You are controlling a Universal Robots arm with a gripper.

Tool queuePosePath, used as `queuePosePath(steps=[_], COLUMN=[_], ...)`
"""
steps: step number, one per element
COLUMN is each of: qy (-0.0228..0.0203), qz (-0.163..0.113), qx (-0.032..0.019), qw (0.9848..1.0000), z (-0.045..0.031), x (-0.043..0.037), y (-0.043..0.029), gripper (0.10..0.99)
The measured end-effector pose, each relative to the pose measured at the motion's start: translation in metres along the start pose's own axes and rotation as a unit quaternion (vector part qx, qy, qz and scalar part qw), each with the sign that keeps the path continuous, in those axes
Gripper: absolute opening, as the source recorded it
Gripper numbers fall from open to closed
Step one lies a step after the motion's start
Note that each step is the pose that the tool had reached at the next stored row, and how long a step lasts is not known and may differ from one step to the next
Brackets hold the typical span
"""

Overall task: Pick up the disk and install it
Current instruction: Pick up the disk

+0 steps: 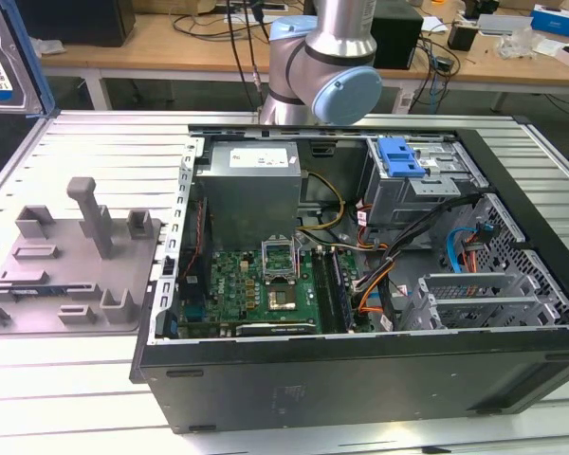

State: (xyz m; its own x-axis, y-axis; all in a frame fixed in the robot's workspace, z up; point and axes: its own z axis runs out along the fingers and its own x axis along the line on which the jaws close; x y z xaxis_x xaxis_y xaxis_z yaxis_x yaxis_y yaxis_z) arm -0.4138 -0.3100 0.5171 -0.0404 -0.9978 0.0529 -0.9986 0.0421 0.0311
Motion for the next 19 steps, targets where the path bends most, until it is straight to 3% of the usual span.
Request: queuePosePath(steps=[5, 7, 12, 16, 19], qy=[0.0, 0.0, 0.0001, 0.0002, 0.0002], qz=[0.0, 0.0, 0.0, 0.0, 0.0], qx=[0.0, -0.0007, -0.003, -0.0042, -0.0046], qw=[1.0, 1.0, 1.0, 1.0, 1.0], z=[0.0, 0.0001, -0.0004, -0.0006, -0.0007], x=[0.0019, 0.0048, 0.0146, 0.0254, 0.0305], y=[-0.001, -0.0045, -0.0209, -0.0447, -0.057], gripper=[0.365, 0.365, 0.365, 0.365, 0.365])
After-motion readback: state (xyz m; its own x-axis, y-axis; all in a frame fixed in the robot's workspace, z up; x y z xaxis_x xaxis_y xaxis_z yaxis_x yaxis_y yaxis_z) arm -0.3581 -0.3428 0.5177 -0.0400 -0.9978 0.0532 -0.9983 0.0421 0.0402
